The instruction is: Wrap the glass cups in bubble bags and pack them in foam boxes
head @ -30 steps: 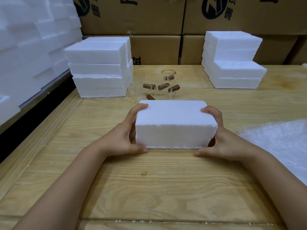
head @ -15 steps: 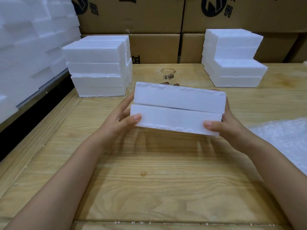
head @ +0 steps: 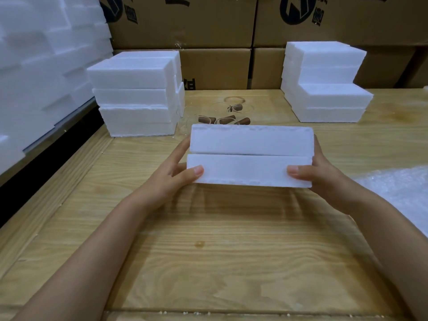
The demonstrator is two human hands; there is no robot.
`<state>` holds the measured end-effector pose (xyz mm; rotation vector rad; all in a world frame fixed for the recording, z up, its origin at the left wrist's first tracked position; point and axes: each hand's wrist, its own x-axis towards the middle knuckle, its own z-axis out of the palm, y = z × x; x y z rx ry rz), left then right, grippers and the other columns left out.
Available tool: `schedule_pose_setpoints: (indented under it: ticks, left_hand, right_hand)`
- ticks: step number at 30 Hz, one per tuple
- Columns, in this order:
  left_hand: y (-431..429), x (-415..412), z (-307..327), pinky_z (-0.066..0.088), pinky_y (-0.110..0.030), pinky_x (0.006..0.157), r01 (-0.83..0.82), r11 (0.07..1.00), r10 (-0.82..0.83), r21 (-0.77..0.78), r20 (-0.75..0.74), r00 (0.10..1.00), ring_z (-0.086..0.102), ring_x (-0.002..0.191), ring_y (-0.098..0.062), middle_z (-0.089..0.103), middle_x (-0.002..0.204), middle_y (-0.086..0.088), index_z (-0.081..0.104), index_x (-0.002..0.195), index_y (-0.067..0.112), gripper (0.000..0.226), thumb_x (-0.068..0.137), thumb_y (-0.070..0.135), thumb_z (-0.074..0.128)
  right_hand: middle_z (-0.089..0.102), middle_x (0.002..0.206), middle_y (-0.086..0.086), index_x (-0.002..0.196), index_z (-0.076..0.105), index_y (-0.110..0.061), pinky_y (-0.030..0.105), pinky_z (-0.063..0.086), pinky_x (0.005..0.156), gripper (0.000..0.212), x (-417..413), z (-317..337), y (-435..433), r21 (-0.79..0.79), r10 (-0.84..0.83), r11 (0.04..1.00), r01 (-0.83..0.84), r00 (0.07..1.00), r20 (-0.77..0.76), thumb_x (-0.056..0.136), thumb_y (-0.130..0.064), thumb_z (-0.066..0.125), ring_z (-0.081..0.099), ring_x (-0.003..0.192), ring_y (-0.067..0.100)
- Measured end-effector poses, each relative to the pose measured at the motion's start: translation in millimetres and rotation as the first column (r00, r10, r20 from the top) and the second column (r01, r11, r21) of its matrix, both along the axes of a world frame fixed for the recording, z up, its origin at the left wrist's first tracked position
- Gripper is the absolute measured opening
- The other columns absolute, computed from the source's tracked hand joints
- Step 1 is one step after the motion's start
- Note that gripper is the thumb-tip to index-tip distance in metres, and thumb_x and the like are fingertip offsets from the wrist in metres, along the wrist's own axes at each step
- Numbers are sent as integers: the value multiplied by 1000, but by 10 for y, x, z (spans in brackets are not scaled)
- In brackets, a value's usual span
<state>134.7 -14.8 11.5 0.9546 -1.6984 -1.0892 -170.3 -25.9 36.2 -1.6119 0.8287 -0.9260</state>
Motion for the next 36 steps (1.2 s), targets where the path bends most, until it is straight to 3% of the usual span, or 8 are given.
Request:
schedule_pose_setpoints:
  ticks: [4, 8, 13, 17, 20, 25, 28, 36]
  left_hand:
    - [37, 17, 79, 52, -21, 85, -147, 989, 150, 32, -152, 977, 59, 117, -6, 60, 126, 20, 46, 128, 47, 67, 67, 69, 64]
    - [82, 150, 142, 55, -28, 79, -427, 904, 412, 15, -299, 861, 63, 97, -6, 61, 113, 6, 54, 114, 29, 82, 55, 86, 60]
    - [102, 540, 20, 42, -37, 81, -742, 650, 694, -165, -270, 668, 54, 93, -16, 58, 100, 5, 54, 97, 35, 38, 72, 63, 50]
    - [148, 818, -37, 40, -11, 72, -816, 540, 784, -208, -228, 577, 53, 81, 12, 58, 91, 17, 57, 100, 21, 45, 73, 55, 46]
    - [204, 916, -78, 35, -4, 62, -867, 423, 859, -263, -190, 476, 50, 70, 15, 54, 81, 18, 61, 102, 17, 43, 73, 44, 44]
    - [213, 925, -88, 33, -24, 64, -968, 169, 968, -188, -155, 199, 42, 65, -8, 51, 70, 0, 64, 110, 17, 46, 73, 35, 42]
    - [122, 964, -78, 39, -27, 76, -980, 165, 974, -107, -139, 179, 50, 87, -13, 57, 97, 4, 60, 117, 28, 45, 78, 40, 43]
    - [-331, 1218, -66, 35, -16, 78, -946, 324, 939, -32, -115, 325, 47, 106, -8, 51, 119, 11, 50, 131, 27, 39, 94, 38, 48]
  right_hand:
    - [46, 107, -36, 113, 32, -62, 14, 50, 75, 71, 260, -31, 96, -185, -111, 978, 93, 990, -86, 57, -50, 72, 54, 101, -4]
    - [35, 131, -10, 115, 28, -65, 40, 48, 98, 79, 738, -168, 167, -314, -163, 942, 122, 981, -108, 55, -49, 76, 45, 122, 18]
    - [29, 126, -2, 119, 21, -70, 40, 40, 105, 83, 1301, -267, 167, -360, -148, 929, 81, 976, -163, 55, -56, 73, 35, 125, 18]
    - [29, 129, 0, 125, 19, -61, 31, 31, 107, 85, 1604, -355, 112, -354, -94, 935, 9, 970, -225, 65, -46, 78, 30, 127, 17]
    - [27, 137, 2, 134, 16, -55, 29, 27, 110, 89, 1717, -400, 62, -371, -67, 928, -45, 957, -282, 73, -37, 78, 29, 132, 16]
    - [22, 147, 7, 145, 5, -52, 43, 38, 107, 97, 1977, -380, -23, -288, -86, 958, 3, 958, -274, 82, -21, 72, 37, 133, 23]
    - [40, 121, 7, 148, -3, -45, 36, 43, 97, 99, 2173, -364, -129, -336, -194, 938, 82, 929, -315, 84, -20, 69, 52, 106, 23]
    - [44, 126, 15, 150, -6, -38, 36, 37, 94, 91, 2517, -308, -545, -321, -283, 933, 160, 879, -384, 90, -13, 59, 46, 116, 30]
